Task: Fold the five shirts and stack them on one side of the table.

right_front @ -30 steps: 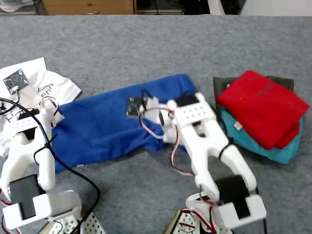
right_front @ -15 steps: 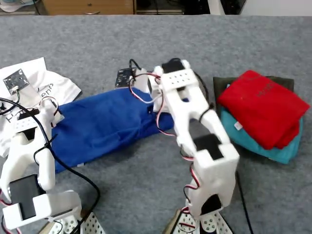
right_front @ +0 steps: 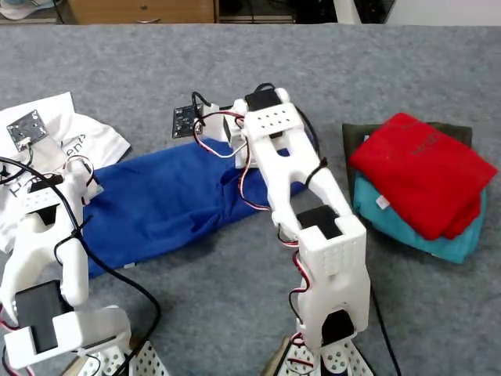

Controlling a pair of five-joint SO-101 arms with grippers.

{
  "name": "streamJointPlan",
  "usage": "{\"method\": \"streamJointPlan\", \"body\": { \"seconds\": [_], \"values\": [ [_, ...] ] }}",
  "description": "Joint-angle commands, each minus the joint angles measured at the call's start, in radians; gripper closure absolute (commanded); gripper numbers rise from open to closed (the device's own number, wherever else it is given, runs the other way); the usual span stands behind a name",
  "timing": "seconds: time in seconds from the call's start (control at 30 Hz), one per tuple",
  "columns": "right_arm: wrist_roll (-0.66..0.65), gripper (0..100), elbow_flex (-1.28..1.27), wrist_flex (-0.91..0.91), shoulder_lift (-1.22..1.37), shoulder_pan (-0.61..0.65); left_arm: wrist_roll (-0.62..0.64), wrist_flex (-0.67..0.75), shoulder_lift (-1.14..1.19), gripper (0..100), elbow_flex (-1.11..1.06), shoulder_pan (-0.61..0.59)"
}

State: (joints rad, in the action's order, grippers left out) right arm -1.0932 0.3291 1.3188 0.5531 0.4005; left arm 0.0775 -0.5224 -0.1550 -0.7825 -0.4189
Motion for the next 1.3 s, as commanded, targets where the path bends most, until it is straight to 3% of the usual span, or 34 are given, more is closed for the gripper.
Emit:
{"method": "streamJointPlan", "body": {
  "seconds": [0.0, 0.1, 0.17, 0.33, 0.47, 0.67, 0.83, 1.03, 1.2, 1.27],
  "values": [
    [0.015, 48.6, 0.044, 0.031, -0.097, -0.007, -0.011, -0.006, -0.013, 98, 0.028, 0.003],
    [0.021, 51.2, 0.015, 0.072, -0.17, -0.01, -0.011, -0.006, -0.013, 98, 0.028, 0.003],
    [0.02, 58.1, -0.041, 0.103, -0.211, -0.005, -0.011, -0.006, -0.013, 98, 0.029, 0.003],
    [0.058, 99.0, -0.246, 0.046, -0.26, 0.016, -0.009, -0.006, -0.013, 98, 0.029, 0.002],
    [0.135, 91.5, -0.354, -0.087, -0.26, 0.047, -0.009, -0.006, -0.013, 98, 0.029, 0.002],
    [0.213, 99.5, -0.372, -0.293, -0.26, 0.061, -0.009, -0.006, -0.013, 98, 0.028, 0.0],
    [0.213, 99.4, -0.361, -0.374, -0.208, 0.056, -0.011, -0.006, -0.013, 98, 0.028, 0.0],
    [0.213, 99.4, -0.274, -0.356, -0.134, 0.061, -0.011, -0.006, -0.013, 98, 0.028, 0.002],
    [0.207, 98.8, -0.18, -0.184, -0.133, 0.054, -0.011, -0.006, -0.013, 98, 0.028, 0.0],
    [0.207, 93.1, -0.139, -0.118, -0.134, 0.045, -0.011, -0.006, -0.013, 98, 0.028, 0.0]
  ]
}}
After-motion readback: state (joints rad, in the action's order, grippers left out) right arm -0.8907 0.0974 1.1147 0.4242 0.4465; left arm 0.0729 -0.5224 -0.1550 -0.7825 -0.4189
